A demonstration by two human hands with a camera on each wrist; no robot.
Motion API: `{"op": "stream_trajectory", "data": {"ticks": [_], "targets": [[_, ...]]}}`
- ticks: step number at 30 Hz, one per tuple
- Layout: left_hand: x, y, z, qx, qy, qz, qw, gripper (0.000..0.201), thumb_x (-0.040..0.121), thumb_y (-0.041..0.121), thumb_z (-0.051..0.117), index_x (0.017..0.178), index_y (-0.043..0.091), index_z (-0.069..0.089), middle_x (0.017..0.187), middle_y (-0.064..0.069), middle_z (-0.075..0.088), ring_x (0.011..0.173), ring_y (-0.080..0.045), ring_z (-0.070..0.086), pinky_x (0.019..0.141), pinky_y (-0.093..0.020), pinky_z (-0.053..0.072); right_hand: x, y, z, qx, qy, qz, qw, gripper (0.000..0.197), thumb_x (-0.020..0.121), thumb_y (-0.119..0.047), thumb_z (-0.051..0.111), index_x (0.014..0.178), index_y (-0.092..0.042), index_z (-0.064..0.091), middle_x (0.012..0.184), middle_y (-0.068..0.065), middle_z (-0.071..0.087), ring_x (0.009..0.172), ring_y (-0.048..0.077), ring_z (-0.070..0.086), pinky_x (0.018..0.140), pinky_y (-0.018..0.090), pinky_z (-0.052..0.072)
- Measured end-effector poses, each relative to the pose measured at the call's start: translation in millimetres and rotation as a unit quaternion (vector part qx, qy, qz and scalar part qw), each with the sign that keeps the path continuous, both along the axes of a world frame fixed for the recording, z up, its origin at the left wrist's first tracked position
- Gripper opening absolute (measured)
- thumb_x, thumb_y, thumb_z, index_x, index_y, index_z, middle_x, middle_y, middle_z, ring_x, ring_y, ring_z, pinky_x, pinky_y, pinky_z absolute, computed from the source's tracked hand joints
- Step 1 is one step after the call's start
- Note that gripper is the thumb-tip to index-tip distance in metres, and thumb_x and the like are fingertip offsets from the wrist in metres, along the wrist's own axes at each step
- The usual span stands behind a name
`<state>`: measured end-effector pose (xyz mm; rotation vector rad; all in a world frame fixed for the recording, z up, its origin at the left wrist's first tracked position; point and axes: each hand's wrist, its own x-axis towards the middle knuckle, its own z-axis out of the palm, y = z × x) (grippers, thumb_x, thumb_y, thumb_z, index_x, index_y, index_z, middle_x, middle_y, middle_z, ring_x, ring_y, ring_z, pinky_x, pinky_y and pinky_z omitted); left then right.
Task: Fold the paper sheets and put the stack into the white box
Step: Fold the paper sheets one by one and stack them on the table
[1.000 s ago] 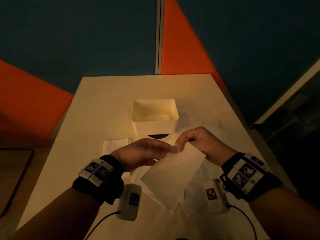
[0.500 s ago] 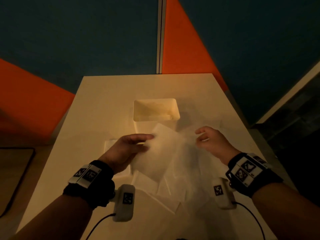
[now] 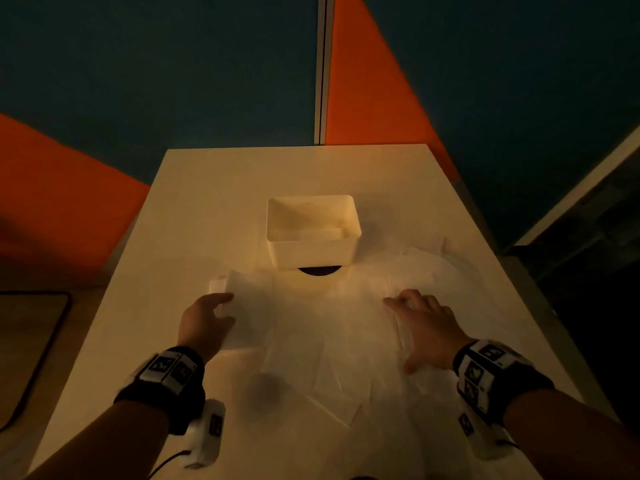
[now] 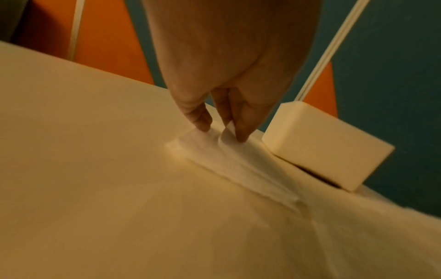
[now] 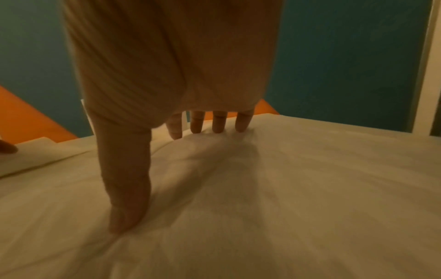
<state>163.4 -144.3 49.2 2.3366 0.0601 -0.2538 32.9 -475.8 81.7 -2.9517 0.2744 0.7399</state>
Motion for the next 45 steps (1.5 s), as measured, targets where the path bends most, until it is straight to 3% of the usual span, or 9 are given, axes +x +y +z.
{"op": "stream_trajectory", "data": {"ticks": [6,11,18,23,30,38,45], "targets": [[-3.0,10.2,-11.4,0.041,-0.03,-0.026,0.998,0.046,0.076,-0.001,0.067,0.121,0.011,0.062,0.127,-0.014,0.057,0.101,-0.036,0.059,0.09,-0.04,0.046,-1.4,-0.1,-1.2,0.008,-0.006,0.007,1.0,0.112,0.059,-0.048,0.08,0.147,-0.036,0.011,0.142,-0.007,0.018,0.126,0.024,0.029,0.102,0.04,0.031],[-2.4,12.1,-14.5,0.022,-0.036,-0.006,0.999,0.043,0.078,-0.004,0.062,0.12,0.009,0.062,0.125,-0.016,0.057,0.099,-0.035,0.06,0.09,-0.04,0.047,-2.3,-0.6,1.5,0.025,-0.014,0.003,1.0,0.1,0.068,-0.042,0.075,0.147,-0.035,0.014,0.144,-0.007,0.018,0.127,0.024,0.03,0.103,0.04,0.032],[1.3,14.7,-14.8,0.029,-0.051,0.012,0.998,0.041,0.08,-0.01,0.054,0.117,0.004,0.063,0.122,-0.018,0.059,0.106,-0.033,0.058,0.093,-0.037,0.044,-3.7,-3.6,1.6,0.048,-0.036,-0.002,0.998,0.067,0.084,-0.037,0.059,0.143,-0.037,0.025,0.143,-0.008,0.024,0.127,0.023,0.033,0.099,0.039,0.036],[3.9,16.0,-13.3,0.037,-0.053,0.01,0.998,0.036,0.081,-0.006,0.057,0.114,0.006,0.065,0.119,-0.017,0.061,0.105,-0.031,0.059,0.09,-0.036,0.045,-5.3,-4.6,1.6,0.079,-0.066,-0.017,0.995,0.049,0.088,-0.033,0.054,0.135,-0.036,0.039,0.141,-0.012,0.032,0.125,0.018,0.038,0.097,0.036,0.037],[8.8,15.2,-9.0,0.034,-0.029,0.023,0.999,0.032,0.083,-0.002,0.053,0.107,0.012,0.068,0.116,-0.016,0.063,0.097,-0.032,0.061,0.08,-0.033,0.047,-4.0,-3.4,-2.4,0.073,-0.069,-0.025,0.995,0.047,0.086,-0.034,0.057,0.131,-0.037,0.042,0.139,-0.013,0.032,0.123,0.019,0.039,0.094,0.035,0.038],[9.0,14.9,-3.9,0.029,0.011,0.011,0.999,0.032,0.087,0.0,0.051,0.112,0.012,0.065,0.127,-0.015,0.055,0.108,-0.032,0.055,0.09,-0.036,0.044,-3.6,-2.8,-3.8,0.063,-0.067,-0.02,0.996,0.048,0.086,-0.034,0.058,0.131,-0.036,0.041,0.14,-0.012,0.031,0.123,0.02,0.038,0.095,0.036,0.038],[15.1,11.0,-4.7,0.104,0.02,-0.048,0.993,0.033,0.086,0.006,0.054,0.118,0.01,0.062,0.129,-0.017,0.051,0.11,-0.034,0.052,0.093,-0.037,0.041,-4.3,-3.9,-3.6,0.07,-0.078,-0.027,0.994,0.04,0.091,-0.032,0.052,0.13,-0.035,0.044,0.138,-0.013,0.035,0.121,0.019,0.041,0.095,0.037,0.039]]}}
